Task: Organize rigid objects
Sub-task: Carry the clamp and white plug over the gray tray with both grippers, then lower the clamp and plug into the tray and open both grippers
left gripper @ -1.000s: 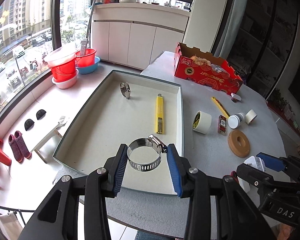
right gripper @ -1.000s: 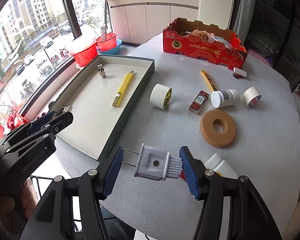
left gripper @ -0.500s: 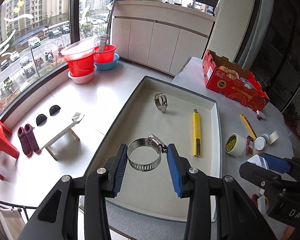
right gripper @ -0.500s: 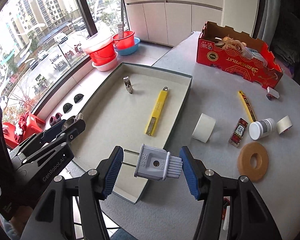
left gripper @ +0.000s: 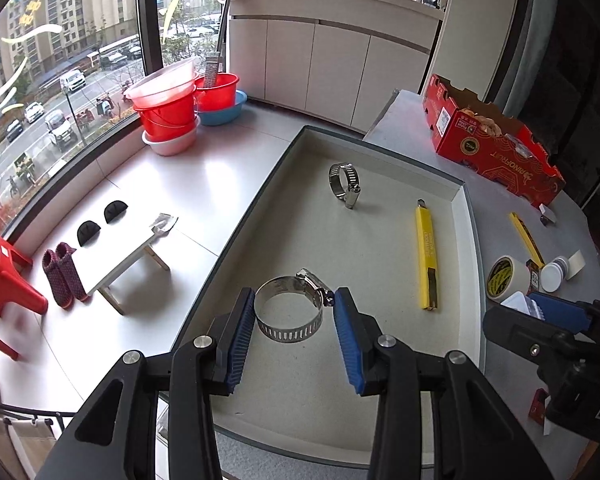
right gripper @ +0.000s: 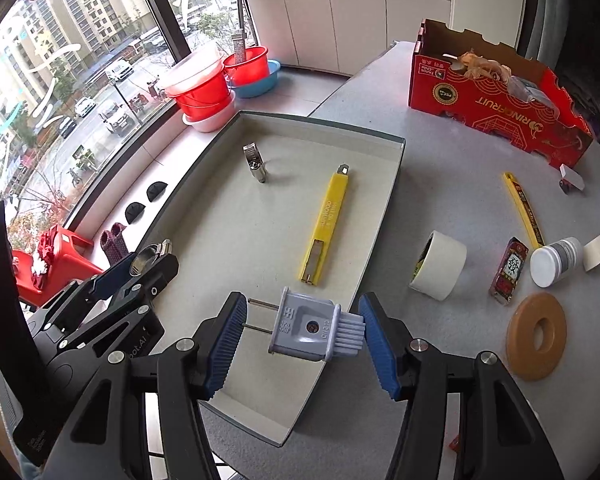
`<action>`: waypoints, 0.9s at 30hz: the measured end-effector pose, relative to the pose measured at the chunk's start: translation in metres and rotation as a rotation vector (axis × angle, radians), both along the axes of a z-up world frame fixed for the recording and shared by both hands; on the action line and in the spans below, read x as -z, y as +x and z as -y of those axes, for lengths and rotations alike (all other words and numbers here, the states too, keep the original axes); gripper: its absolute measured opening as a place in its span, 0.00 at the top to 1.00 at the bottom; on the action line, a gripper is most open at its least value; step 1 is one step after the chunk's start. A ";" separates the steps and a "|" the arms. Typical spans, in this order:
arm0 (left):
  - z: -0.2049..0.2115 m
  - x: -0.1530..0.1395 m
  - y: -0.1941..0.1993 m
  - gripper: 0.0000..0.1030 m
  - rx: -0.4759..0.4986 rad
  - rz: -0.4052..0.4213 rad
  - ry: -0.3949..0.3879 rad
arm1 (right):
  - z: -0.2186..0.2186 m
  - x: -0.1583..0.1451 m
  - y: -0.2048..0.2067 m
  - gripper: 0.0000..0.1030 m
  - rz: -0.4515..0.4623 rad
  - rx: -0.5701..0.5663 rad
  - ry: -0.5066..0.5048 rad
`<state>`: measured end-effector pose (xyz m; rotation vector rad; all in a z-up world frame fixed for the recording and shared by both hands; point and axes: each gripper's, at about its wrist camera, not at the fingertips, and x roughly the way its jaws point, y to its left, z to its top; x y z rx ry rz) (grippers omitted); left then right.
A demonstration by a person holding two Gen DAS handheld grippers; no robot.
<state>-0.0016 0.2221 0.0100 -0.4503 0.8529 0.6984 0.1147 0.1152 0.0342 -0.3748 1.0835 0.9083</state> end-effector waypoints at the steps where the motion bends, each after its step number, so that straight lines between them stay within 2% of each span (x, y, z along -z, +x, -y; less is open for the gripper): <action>1: 0.000 0.002 0.001 0.58 0.003 -0.005 -0.001 | -0.001 0.000 0.001 0.42 -0.008 0.003 0.003; 27: -0.006 0.023 0.026 0.58 0.031 -0.069 -0.004 | -0.028 0.020 0.020 0.42 -0.068 0.043 -0.013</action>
